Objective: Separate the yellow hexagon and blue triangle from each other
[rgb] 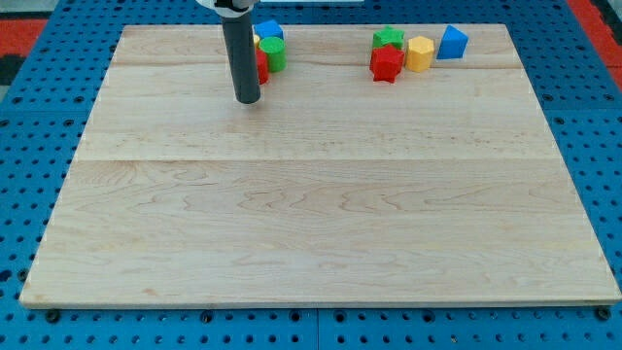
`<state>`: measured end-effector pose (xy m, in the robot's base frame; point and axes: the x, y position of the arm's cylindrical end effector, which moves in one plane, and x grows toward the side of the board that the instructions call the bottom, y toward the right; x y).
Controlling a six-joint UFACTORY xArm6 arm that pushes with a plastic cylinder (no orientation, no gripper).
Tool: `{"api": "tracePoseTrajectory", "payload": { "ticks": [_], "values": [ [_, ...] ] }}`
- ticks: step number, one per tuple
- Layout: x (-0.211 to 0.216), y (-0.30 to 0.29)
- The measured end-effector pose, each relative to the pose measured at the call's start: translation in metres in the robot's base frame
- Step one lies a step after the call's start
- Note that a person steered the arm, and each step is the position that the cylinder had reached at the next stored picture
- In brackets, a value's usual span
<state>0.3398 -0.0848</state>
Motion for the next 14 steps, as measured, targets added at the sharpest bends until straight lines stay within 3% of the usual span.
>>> {"api": "tracePoseTrajectory", "payload": {
  "ticks": [1, 2, 3, 4, 5, 8, 9, 10, 11, 12, 13, 14],
  "values": [
    [0.000, -0.002],
    [0.020, 0.061],
    [0.026, 0.162],
    [-0.003, 0.294],
    [-0.058, 0.322],
    [-0.062, 0.336],
    [-0.096, 0.376],
    [-0.140, 0.374],
    [-0.142, 0.338],
    [-0.115, 0.248],
    [-0.066, 0.243],
    [-0.043, 0.236]
  ]
}}
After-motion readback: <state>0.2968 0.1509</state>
